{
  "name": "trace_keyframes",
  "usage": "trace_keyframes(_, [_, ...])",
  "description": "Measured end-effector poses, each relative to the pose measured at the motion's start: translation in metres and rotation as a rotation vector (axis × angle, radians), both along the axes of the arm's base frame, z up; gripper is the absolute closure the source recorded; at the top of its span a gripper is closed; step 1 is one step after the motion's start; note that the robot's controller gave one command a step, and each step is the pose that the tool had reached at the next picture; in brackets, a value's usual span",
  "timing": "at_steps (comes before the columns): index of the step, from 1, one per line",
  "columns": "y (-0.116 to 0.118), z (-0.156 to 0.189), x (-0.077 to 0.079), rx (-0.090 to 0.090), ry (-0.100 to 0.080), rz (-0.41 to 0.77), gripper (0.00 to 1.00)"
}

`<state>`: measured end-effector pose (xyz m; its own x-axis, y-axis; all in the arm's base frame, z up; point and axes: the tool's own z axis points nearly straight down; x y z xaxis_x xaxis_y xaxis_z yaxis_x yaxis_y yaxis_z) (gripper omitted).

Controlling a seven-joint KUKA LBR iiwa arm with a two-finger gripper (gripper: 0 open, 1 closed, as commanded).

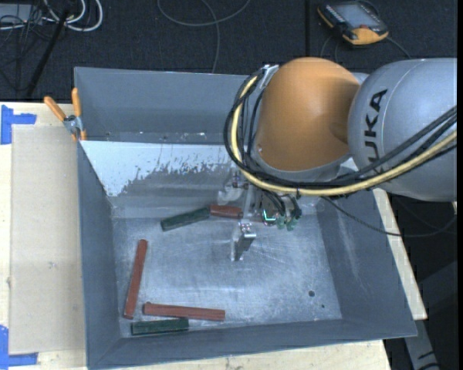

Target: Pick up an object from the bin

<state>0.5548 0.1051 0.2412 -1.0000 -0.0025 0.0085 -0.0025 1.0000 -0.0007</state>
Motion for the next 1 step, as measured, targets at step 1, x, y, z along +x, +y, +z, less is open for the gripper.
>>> trace_keyframes(1, [-0.0006, 0.0039, 0.0015, 0.001, -0.007, -0.003, 0.0])
